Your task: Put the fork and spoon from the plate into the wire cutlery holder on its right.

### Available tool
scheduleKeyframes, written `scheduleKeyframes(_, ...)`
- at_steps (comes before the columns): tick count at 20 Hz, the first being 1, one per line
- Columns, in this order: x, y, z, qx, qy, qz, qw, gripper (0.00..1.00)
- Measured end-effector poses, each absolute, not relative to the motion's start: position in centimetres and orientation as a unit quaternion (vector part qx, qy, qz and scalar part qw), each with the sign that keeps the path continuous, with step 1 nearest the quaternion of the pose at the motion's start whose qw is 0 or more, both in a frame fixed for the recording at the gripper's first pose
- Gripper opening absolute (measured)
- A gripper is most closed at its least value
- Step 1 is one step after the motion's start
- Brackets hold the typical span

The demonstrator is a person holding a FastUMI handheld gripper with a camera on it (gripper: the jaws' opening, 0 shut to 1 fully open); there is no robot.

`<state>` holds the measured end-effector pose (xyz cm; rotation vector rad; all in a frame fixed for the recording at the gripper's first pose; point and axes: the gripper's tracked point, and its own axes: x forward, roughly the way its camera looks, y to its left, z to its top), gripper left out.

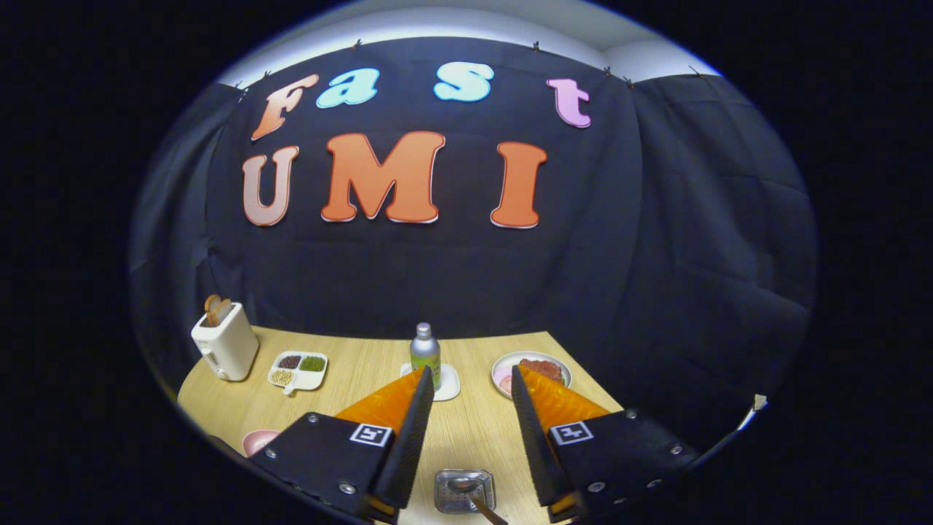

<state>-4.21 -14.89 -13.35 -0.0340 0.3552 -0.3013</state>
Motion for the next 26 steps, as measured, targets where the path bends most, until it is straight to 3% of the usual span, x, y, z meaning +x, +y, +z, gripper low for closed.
scheduleKeyframes(3, -3.5, -12.3, -11.0, -0.017, 0.134, -0.14, 0.981, 0.79)
scheduleKeyframes(9, -3.2, -5.3, -11.0, -0.027, 0.111, -0.102, 0.988, 0.91)
scheduleKeyframes(20, -4.2, 8.6, -15.8, -0.011, 0.163, -0.006, 0.987, 0.94)
scheduleKeyframes(26, -5.5, 12.7, -21.5, 0.002, 0.248, 0.027, 0.968, 0.95)
